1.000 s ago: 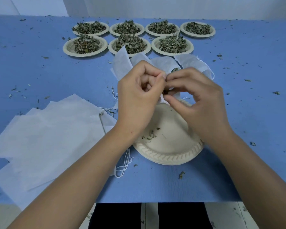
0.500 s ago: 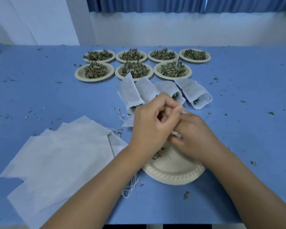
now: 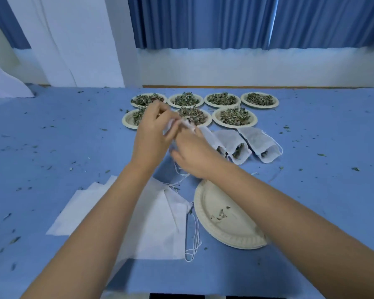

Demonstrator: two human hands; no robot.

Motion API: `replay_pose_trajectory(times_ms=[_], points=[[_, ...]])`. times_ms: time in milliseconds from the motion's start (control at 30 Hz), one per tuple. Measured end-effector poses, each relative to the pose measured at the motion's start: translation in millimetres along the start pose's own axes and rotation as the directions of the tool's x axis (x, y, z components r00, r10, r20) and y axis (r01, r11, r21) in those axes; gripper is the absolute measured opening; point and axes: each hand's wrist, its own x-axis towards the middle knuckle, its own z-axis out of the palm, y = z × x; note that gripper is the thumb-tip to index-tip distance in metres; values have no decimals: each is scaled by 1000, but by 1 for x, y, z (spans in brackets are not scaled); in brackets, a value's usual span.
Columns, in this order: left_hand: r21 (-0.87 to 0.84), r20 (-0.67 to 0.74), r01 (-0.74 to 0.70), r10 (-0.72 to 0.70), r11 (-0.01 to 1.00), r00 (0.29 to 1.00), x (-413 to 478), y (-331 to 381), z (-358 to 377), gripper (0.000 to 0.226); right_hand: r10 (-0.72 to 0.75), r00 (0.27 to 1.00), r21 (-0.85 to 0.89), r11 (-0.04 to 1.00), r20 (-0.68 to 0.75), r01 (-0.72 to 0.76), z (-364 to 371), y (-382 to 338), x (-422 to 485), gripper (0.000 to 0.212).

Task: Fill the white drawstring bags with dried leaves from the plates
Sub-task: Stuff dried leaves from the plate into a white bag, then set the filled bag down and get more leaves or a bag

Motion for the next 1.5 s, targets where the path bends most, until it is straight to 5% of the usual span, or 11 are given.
replay_pose_trajectory(times_ms=[133, 233, 433, 567, 700, 800, 933, 1000, 1200, 1500], points=[[-9, 250, 166, -159, 986, 955, -20, -34, 1, 5, 19, 962, -140, 990, 274, 21, 23, -4, 5, 53], [-58, 412, 256, -211, 965, 886, -27, -39, 1, 2, 57, 953, -137, 990, 298, -17, 27, -7, 0, 45], [0, 436, 252, -227, 968, 871, -12, -29, 1, 13, 6, 998, 25, 1000, 55, -7, 3, -2, -17, 39], [23, 370, 124, -123, 992, 921, 9, -7, 19, 17, 223, 960, 149, 969, -172, -198, -27, 25, -17, 30], [65, 445, 27, -53, 998, 894, 28, 15, 59, 23, 438, 892, 191, 891, -117, -412, -36, 88, 1, 27], [213, 579, -48, -86, 976, 811, 33, 22, 90, 39, 512, 859, 42, 858, -9, -511, -30, 136, 9, 28], [324, 774, -33, -245, 945, 584, 25, 20, 113, 48, 596, 796, -71, 803, 105, -592, -19, 177, 21, 23], [351, 806, -71, -263, 934, 530, 18, 18, 121, 50, 620, 771, -131, 785, 147, -606, -11, 186, 28, 18], [324, 778, -67, -225, 944, 587, 8, 12, 128, 52, 592, 787, -262, 798, 172, -543, 5, 196, 43, 14], [336, 749, -82, -213, 938, 628, 3, 12, 129, 53, 420, 906, -434, 806, -57, -401, 8, 193, 35, 24]])
